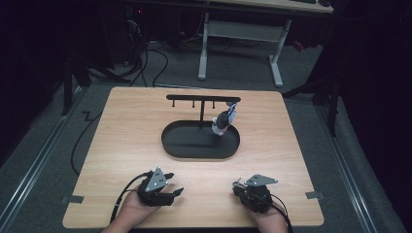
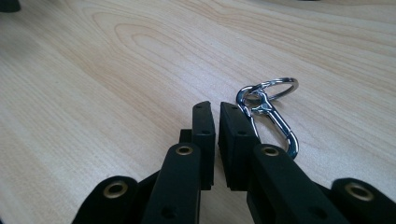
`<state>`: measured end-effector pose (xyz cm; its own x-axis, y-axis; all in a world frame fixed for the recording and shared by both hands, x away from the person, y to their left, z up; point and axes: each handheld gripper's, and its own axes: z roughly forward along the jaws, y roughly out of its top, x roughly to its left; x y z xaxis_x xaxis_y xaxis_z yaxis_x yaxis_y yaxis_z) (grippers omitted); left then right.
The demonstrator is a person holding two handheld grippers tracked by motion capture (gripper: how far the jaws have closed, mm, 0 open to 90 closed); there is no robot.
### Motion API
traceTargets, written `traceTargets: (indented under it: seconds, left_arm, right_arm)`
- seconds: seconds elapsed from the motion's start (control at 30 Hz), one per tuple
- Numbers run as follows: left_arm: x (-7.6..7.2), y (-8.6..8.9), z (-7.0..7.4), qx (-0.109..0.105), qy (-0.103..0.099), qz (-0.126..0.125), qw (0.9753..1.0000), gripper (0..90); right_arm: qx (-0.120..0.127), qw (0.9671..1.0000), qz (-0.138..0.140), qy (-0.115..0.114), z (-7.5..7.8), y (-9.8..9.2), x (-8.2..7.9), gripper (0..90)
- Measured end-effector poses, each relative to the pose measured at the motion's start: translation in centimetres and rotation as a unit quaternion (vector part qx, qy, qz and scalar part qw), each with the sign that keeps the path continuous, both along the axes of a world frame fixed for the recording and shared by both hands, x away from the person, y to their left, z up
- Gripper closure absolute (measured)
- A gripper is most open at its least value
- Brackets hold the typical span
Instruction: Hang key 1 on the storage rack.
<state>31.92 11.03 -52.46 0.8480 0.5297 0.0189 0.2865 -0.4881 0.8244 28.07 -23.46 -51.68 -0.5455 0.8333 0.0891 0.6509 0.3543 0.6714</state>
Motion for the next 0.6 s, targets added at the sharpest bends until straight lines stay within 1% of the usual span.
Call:
traceTargets:
  seconds: [0.03, 0.07, 0.13, 0.17, 0.2, 0.23, 0.27, 0.3, 0.33, 0.37, 0.47, 0.6]
  left_arm:
    - [-0.1, 0.0, 0.0, -0.004, 0.003, 0.002, 1.0000, 36.7]
    - [0.0, 0.1, 0.1, 0.000, -0.001, 0.000, 1.0000, 36.7]
    - [0.1, 0.1, 0.1, -0.001, 0.000, 0.000, 1.0000, 36.7]
    - [0.0, 0.0, 0.0, -0.008, 0.006, 0.004, 0.9999, 36.7]
    - [0.1, 0.1, 0.0, -0.001, -0.001, 0.000, 1.0000, 36.7]
    - [0.1, 0.1, 0.0, 0.000, -0.001, 0.000, 1.0000, 36.7]
    - [0.0, 0.0, 0.0, -0.005, 0.004, 0.002, 1.0000, 36.7]
    - [0.1, 0.1, 0.0, 0.001, -0.001, 0.000, 1.0000, 36.7]
    - [0.0, 0.0, 0.0, -0.004, 0.004, 0.002, 1.0000, 36.7]
    - [0.1, 0.0, 0.0, 0.002, -0.001, 0.000, 1.0000, 36.7]
    - [0.1, 0.1, 0.0, 0.003, -0.002, 0.000, 1.0000, 36.7]
    - [0.1, 0.1, 0.0, 0.004, -0.002, 0.000, 1.0000, 36.7]
  right_arm:
    - [-0.001, 1.0000, -0.002, 0.000, -0.1, 0.0, 0.1, 85.6]
    - [-0.003, 1.0000, -0.007, 0.001, -0.1, 0.0, 0.2, 85.5]
    - [-0.003, 0.9998, -0.018, 0.001, -0.3, -0.3, 0.3, 85.0]
    - [-0.002, 0.9997, -0.024, 0.004, -0.3, -0.5, 0.4, 84.6]
    - [-0.004, 0.9996, -0.027, 0.003, -0.4, -0.8, 0.4, 84.5]
    - [0.000, 0.9994, -0.033, 0.004, -0.4, -1.0, 0.4, 84.3]
    - [0.002, 0.9992, -0.039, 0.004, -0.4, -1.3, 0.5, 84.3]
    - [0.004, 0.9989, -0.046, 0.004, -0.4, -1.6, 0.5, 84.2]
    - [0.003, 0.9985, -0.055, 0.003, -0.4, -2.0, 0.6, 84.2]
    - [0.002, 0.9982, -0.060, 0.001, -0.5, -2.4, 0.7, 84.1]
    - [0.008, 0.9968, -0.079, 0.001, -0.5, -3.4, 1.0, 83.8]
    - [0.009, 0.9959, -0.090, 0.005, -0.4, -4.2, 1.2, 83.0]
